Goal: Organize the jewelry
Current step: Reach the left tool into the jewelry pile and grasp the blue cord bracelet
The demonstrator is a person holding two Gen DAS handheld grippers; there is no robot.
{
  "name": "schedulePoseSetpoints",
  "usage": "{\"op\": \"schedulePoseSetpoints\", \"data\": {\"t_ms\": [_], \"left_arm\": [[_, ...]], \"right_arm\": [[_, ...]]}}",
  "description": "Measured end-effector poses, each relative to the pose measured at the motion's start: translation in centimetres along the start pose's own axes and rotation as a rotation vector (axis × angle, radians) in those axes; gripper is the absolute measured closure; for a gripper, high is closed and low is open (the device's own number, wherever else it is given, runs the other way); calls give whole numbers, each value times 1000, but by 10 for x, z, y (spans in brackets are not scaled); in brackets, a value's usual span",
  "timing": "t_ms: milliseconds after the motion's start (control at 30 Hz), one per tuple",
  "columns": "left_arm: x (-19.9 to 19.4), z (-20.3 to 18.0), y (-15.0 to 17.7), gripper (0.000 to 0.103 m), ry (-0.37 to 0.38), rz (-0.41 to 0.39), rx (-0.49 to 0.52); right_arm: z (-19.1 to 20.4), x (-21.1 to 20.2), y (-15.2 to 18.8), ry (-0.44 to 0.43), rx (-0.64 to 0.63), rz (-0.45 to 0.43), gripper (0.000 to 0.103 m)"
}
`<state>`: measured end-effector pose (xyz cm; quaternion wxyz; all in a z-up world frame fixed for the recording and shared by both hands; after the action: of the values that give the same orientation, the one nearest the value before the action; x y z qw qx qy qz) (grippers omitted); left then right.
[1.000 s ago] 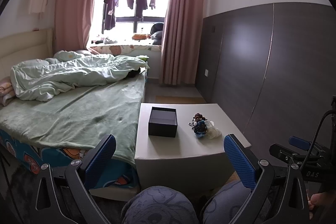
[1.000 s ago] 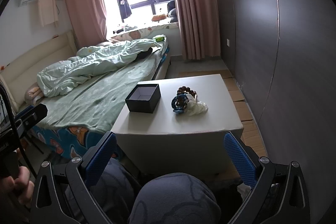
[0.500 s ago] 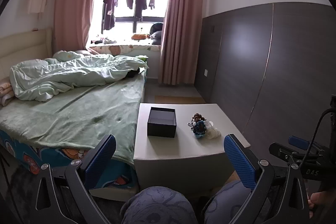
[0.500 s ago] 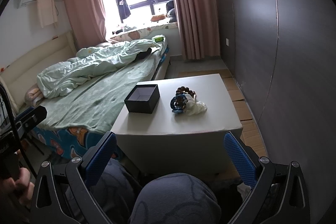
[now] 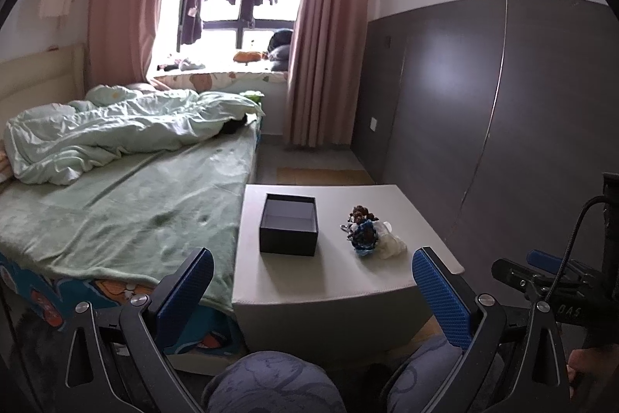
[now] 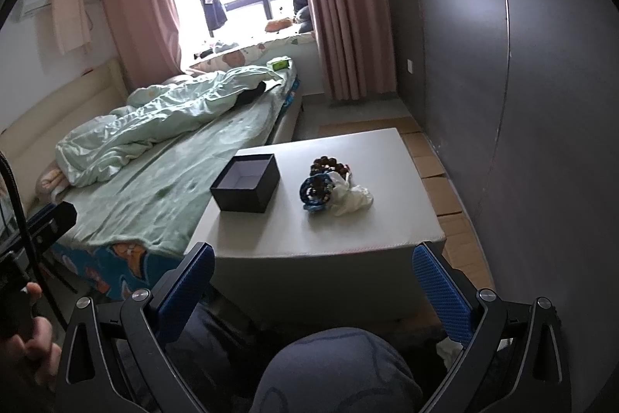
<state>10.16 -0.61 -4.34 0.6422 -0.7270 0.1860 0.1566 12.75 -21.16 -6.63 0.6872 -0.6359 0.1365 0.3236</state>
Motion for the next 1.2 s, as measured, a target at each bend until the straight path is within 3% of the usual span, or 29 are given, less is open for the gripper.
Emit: {"op": "schedulePoseSetpoints", "data": {"t_ms": [433,567,700,1033,1200], "left_arm": [[71,-22,-11,3,116,70,10],[99,-27,-13,10,130,109,20],[129,-32,-13,18,156,154,21],[197,-43,-5,36,214,287,33],[228,-47,3,50,231,357,37]], "right_arm": [[-36,52,-21,-19,45,51,1],[-40,72,-28,-35,41,66,2],[-44,96,-30,-47,38,114,17],[-59,158,-38,-77,81,225,27],[-63,188,-36,-92,87,287,35]]}}
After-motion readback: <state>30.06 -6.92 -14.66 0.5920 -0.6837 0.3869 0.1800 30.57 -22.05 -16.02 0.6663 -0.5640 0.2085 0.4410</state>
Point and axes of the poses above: each gripper's, at about its wrist camera, not at the fingertips, and x roughly the way its jaws point, z to its left, y to its underside, the point moved 8 cm from there along x, roughly the way its jaws point, and after that the axes turned 1 degree about y, right-handed, at the moved point
